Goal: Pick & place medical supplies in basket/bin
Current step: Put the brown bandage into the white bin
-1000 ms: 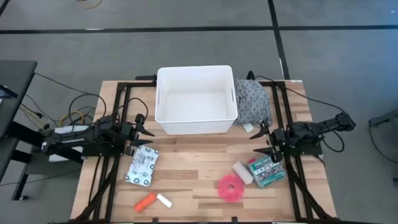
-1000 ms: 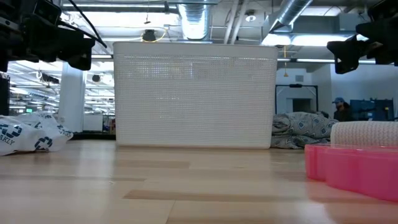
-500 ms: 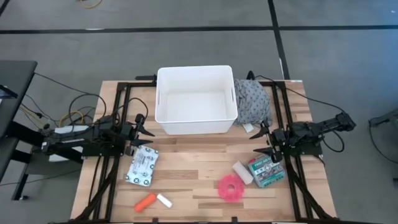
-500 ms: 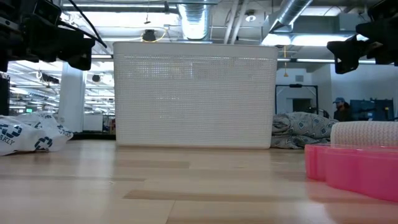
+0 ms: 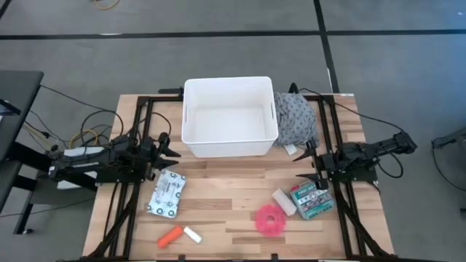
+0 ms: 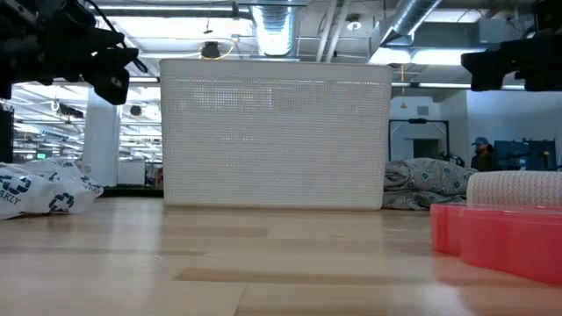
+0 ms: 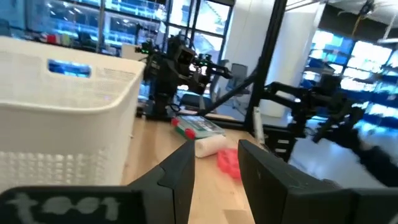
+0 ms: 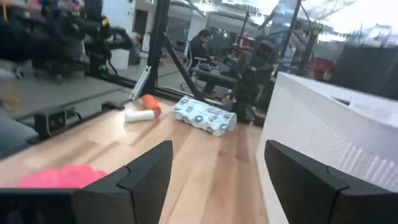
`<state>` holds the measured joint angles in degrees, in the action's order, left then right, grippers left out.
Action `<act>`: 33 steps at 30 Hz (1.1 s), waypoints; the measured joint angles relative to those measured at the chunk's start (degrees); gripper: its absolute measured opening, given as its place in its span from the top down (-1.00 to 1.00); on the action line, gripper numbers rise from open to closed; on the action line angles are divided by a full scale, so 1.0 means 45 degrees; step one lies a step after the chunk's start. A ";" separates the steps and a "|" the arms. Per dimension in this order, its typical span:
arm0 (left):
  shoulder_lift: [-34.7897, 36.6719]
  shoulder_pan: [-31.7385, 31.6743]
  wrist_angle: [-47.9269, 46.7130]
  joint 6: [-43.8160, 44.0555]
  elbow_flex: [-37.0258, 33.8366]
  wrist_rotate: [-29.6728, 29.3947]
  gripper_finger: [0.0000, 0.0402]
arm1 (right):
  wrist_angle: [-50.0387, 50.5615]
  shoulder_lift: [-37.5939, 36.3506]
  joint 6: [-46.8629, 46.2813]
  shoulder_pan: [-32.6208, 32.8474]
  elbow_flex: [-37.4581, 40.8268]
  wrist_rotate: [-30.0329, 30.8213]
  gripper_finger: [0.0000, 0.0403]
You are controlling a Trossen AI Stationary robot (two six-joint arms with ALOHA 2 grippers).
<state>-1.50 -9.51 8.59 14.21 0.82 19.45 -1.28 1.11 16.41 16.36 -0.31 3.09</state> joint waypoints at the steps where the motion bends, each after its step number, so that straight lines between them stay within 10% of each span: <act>1: 0.0000 0.0023 -0.0035 0.0237 0.0000 0.0099 0.44 | -0.0005 0.0000 0.0103 0.0000 0.0002 -0.0003 -0.24; 7: -0.0099 0.0665 -0.0047 0.1410 -0.0039 0.0049 0.44 | -0.0111 -0.0002 0.1416 -0.0087 -0.0001 0.0034 -0.24; 15: -0.0170 0.1917 0.0747 0.1748 -0.0041 -0.4518 0.44 | -0.1040 -0.0002 0.1344 -0.0083 0.0003 0.0005 -0.24; 20: -0.0181 0.2508 0.2430 0.1772 0.0483 -0.5054 0.44 | -0.1937 -0.0002 -0.0432 -0.0054 0.0003 -0.0019 -0.24; 33: -0.4777 0.4426 -0.0730 -0.2656 0.8089 -0.5437 0.62 | -0.4527 -0.0002 -0.5179 0.0504 -0.0239 -0.0074 -0.24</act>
<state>-23.00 10.40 5.30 2.25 37.22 -5.02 -21.65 1.10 -6.89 18.63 -1.39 2.76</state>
